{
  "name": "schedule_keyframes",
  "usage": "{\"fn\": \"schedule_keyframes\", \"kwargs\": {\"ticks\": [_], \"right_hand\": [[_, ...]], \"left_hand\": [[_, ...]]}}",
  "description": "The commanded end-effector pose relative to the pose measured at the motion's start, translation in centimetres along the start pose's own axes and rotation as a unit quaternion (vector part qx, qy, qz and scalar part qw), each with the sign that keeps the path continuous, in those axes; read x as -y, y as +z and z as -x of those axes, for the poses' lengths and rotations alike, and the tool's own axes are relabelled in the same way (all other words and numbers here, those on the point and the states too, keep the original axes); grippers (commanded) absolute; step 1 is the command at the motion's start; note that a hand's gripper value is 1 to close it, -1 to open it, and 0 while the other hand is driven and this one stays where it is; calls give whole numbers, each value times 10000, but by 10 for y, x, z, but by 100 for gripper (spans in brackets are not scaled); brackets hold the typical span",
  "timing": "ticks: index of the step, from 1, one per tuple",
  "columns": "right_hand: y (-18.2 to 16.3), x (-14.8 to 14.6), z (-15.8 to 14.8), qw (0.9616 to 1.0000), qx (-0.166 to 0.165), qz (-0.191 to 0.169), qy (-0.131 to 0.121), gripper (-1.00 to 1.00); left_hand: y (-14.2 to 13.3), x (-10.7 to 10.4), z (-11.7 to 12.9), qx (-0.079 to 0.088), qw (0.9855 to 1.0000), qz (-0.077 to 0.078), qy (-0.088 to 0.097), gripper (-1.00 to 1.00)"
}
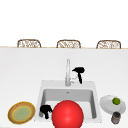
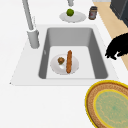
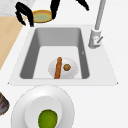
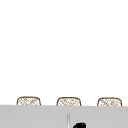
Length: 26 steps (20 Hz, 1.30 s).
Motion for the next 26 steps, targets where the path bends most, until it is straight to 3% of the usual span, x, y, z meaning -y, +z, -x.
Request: {"fn": "schedule_keyframes", "kwargs": {"ticks": [1,6,15,18,26], "right_hand": [[-14,1,4,9977,-89,-665,46,-100],[-54,7,18,9961,-64,-874,-137,-100],[-127,-8,43,9888,-126,-1470,-232,-100],[-154,-8,54,9894,-157,-1429,-195,-100],[-225,-22,77,9844,-249,-1733,-150,-100]], "left_hand": [[0,0,0,0,10000,0,0,0],[0,0,0,0,10000,0,0,0],[0,0,0,0,10000,0,0,0],[0,0,0,0,10000,0,0,0],[0,0,0,0,10000,0,0,0]]}}
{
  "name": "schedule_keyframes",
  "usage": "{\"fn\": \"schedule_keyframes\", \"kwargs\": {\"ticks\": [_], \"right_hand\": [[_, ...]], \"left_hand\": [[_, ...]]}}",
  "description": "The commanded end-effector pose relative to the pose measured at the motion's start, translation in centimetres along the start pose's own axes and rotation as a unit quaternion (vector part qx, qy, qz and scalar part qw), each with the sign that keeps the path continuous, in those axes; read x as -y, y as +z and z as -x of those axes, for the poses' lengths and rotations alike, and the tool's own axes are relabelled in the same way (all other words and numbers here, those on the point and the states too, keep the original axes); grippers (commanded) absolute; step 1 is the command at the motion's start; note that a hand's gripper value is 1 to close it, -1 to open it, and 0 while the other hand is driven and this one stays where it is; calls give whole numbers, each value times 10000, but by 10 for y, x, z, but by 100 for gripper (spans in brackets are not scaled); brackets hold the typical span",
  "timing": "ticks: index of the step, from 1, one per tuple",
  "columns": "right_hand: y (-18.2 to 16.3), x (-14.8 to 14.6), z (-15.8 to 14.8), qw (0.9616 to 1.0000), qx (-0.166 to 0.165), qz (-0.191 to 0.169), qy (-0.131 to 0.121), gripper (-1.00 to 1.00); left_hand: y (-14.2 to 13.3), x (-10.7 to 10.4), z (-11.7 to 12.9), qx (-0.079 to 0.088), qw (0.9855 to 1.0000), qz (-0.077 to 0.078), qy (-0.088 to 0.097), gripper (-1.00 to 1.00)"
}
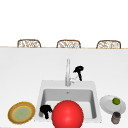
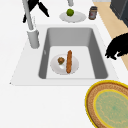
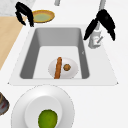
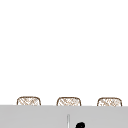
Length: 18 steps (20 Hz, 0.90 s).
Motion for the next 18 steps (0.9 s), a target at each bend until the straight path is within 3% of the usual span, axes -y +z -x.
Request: {"fn": "schedule_keyframes", "kwargs": {"ticks": [1,9,12,17,18], "right_hand": [[-33,5,8,9994,-129,-309,88,-100],[-99,15,26,9974,-298,-654,98,-100],[-100,4,21,9893,-341,-1415,-132,-100],[-114,6,30,9670,-360,-2467,-520,-100],[-112,4,25,9645,-377,-2562,-527,-100]], "left_hand": [[0,0,0,0,10000,0,0,0],[0,0,0,0,10000,0,0,0],[0,0,0,0,10000,0,0,0],[0,0,0,0,10000,0,0,0],[0,0,0,0,10000,0,0,0]]}}
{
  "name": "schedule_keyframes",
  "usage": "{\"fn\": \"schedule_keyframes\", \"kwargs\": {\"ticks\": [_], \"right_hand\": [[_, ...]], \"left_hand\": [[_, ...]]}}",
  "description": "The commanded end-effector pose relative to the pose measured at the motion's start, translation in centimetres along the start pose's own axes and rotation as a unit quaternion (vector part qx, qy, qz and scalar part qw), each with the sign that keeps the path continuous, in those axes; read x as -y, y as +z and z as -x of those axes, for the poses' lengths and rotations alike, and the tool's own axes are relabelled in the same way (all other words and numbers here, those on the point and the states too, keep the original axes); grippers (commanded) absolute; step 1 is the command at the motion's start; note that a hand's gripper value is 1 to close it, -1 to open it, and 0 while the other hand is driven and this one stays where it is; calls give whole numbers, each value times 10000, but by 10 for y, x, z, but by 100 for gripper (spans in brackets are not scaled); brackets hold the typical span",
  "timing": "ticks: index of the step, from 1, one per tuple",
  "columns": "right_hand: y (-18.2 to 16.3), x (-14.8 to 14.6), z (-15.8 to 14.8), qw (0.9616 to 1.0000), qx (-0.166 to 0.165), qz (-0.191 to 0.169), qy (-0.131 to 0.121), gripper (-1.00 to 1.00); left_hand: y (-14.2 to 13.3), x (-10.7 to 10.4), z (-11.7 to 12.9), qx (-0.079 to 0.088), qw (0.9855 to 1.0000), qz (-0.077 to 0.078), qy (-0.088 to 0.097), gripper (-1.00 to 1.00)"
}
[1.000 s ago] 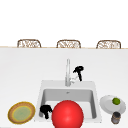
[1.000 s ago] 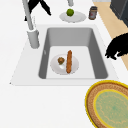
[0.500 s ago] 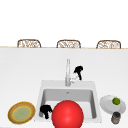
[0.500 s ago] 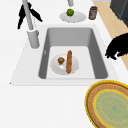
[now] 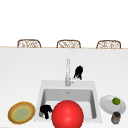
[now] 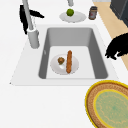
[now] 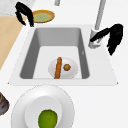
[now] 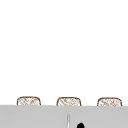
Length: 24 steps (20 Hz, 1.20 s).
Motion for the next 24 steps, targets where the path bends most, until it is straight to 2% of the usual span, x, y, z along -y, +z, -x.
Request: {"fn": "schedule_keyframes", "kwargs": {"ticks": [1,3,8,9,10,11,12,15,16,19,21,24], "right_hand": [[-5,-25,-2,9995,-156,172,215,-100],[2,-30,-3,9998,-77,119,124,-100],[6,-51,-12,9986,-168,427,257,-100],[3,-54,-17,9985,-232,401,280,100],[3,-51,-18,9982,-235,364,404,100],[5,-50,-19,9978,-283,458,382,100],[7,-54,-19,9953,-359,804,413,100],[13,-54,-24,9857,-548,1492,559,100],[16,-54,-27,9810,-641,1720,621,100],[23,-52,-33,9709,-962,2043,794,100],[20,-52,-39,9712,-1023,1925,959,100],[22,-51,-50,9724,-1063,1828,990,100]], "left_hand": [[0,0,0,0,10000,0,0,0],[0,0,0,0,10000,0,0,0],[0,0,0,0,10000,0,0,0],[0,0,0,0,10000,0,0,0],[0,0,0,0,10000,0,0,0],[0,0,0,0,10000,0,0,0],[0,0,0,0,10000,0,0,0],[0,0,0,0,10000,0,0,0],[0,0,0,0,10000,0,0,0],[0,0,0,0,10000,0,0,0],[0,0,0,0,10000,0,0,0],[0,0,0,0,10000,0,0,0]]}}
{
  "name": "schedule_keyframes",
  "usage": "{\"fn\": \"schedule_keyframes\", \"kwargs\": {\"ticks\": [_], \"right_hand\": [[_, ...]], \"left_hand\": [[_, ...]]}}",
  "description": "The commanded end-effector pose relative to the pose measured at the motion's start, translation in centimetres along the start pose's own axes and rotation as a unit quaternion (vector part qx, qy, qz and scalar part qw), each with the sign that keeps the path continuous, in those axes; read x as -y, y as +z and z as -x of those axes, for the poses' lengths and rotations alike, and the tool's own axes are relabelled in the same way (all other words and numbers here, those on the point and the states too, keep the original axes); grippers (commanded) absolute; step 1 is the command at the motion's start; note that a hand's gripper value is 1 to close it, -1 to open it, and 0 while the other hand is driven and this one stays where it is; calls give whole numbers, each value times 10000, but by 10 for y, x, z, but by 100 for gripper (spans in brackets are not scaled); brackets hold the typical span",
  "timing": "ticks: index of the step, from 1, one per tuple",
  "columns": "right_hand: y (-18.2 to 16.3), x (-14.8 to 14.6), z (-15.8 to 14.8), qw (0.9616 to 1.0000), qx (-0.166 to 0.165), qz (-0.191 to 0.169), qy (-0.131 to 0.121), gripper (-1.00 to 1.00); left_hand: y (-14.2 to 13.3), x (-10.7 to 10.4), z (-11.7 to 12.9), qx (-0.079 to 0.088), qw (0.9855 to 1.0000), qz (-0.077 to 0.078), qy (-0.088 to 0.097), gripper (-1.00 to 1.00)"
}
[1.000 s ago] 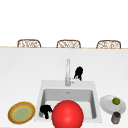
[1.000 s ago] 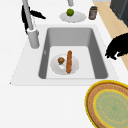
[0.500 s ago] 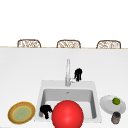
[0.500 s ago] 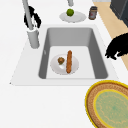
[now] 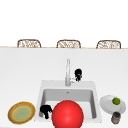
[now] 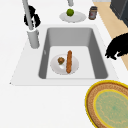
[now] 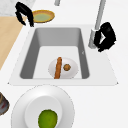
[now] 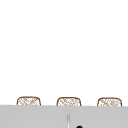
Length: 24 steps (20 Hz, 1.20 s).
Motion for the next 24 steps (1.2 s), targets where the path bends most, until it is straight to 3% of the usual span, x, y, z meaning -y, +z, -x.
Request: {"fn": "schedule_keyframes", "kwargs": {"ticks": [1,7,10,14,18,21,24], "right_hand": [[20,14,-22,9998,12,-68,206,100],[28,22,-35,9966,-400,-266,665,100],[29,22,-51,9897,-945,-180,1061,100],[29,19,-69,9721,-1623,-16,1694,100],[27,13,-84,9479,-2216,41,2288,100],[24,9,-96,9243,-2703,109,2694,100],[24,9,-97,9193,-2874,148,2686,100]], "left_hand": [[0,0,0,0,10000,0,0,0],[0,0,0,0,10000,0,0,0],[0,0,0,0,10000,0,0,0],[0,0,0,0,10000,0,0,0],[0,0,0,0,10000,0,0,0],[0,0,0,0,10000,0,0,0],[0,0,0,0,10000,0,0,0]]}}
